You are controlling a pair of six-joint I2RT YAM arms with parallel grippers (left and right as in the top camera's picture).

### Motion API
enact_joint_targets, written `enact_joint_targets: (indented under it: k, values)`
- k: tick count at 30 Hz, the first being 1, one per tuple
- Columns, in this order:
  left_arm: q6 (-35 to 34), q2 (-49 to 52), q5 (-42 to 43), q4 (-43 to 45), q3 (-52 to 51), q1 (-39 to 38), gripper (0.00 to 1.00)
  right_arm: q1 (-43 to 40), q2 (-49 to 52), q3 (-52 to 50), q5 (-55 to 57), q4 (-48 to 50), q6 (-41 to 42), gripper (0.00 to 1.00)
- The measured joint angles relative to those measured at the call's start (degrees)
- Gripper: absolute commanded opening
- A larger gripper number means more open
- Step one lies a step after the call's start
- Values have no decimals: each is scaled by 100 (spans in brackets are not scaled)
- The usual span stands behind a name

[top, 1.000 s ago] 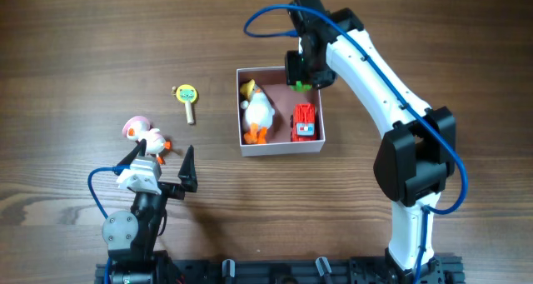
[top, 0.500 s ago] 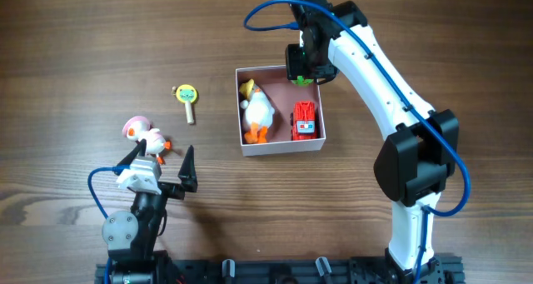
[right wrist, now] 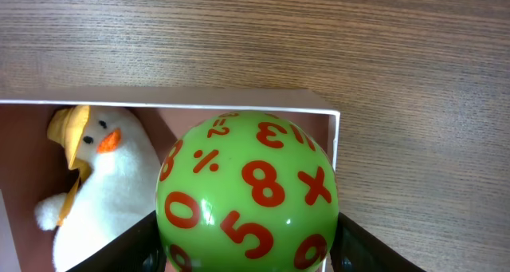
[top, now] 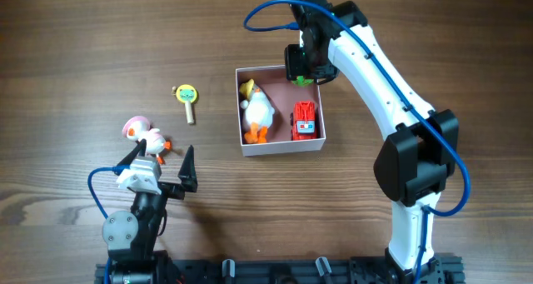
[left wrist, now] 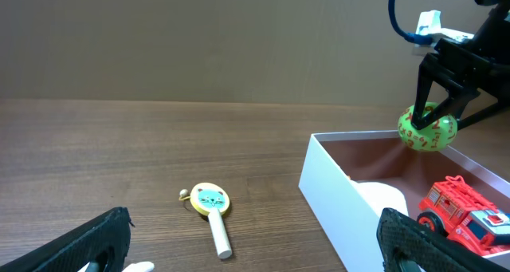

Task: Pack container
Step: 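Lower the ball into the box's upper right corner and release it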

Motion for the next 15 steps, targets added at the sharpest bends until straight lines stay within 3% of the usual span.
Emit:
enact_joint_targets:
  k: [4, 7, 15]
  values:
    - [0, 0, 2, 0, 0, 0, 100, 0, 0, 0, 0, 0, 0, 65]
    - [0, 0, 0, 0, 0, 0, 100, 0, 0, 0, 0, 2, -2, 72]
    - [0, 0, 0, 0, 0, 0, 100, 0, 0, 0, 2, 4, -42, 72]
